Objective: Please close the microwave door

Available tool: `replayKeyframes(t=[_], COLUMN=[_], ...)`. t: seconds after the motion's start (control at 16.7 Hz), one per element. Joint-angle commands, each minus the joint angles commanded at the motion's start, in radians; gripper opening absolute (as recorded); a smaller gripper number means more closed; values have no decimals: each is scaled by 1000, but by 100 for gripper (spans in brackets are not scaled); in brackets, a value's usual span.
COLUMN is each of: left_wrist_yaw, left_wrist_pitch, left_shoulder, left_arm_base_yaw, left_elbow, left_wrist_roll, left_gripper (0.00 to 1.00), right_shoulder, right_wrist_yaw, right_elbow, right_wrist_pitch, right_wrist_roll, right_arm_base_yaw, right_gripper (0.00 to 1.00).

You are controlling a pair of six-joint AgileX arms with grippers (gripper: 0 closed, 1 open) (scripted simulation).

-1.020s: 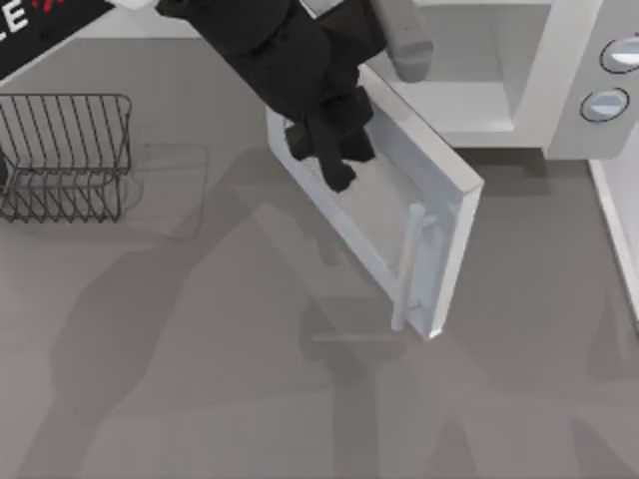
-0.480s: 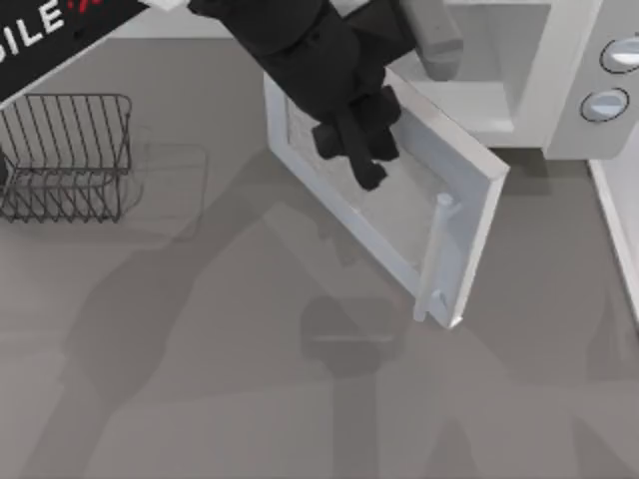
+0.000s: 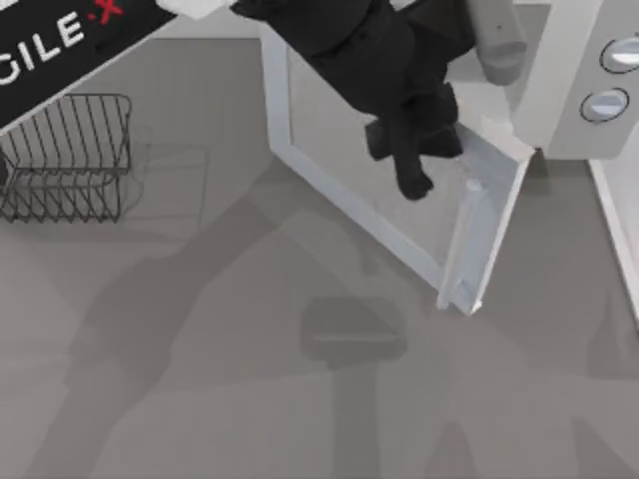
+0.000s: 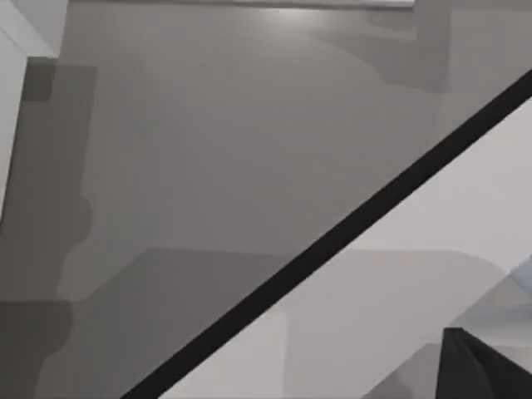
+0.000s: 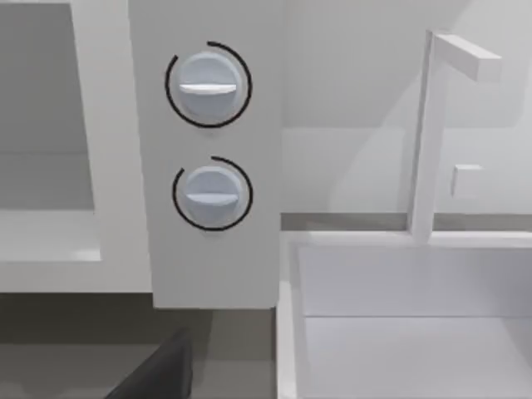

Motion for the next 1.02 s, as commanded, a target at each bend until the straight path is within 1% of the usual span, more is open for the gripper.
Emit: replayKeyframes(t=[0.18,0.48,0.78,1.02], left_wrist_yaw=[-8,-62,-60,-48], left_wrist_pitch=[-24,-62,-62,-104], left_shoulder=[27,60,58,91], left_arm_base_yaw=[-11,43,39,16], left_elbow=[9,29,26,23], left_wrist_roll=[-23,-79,-79,-90], left_gripper=[0,0,0,0], right_shoulder=[0,0,0,0], right_wrist_yaw=[0,0,0,0], right_elbow=[0,0,0,0], right_wrist_pitch=[0,0,0,0], right_wrist_roll=[0,0,0,0], right_arm_base_yaw=[0,0,0,0], right_gripper=[100,100,100,100])
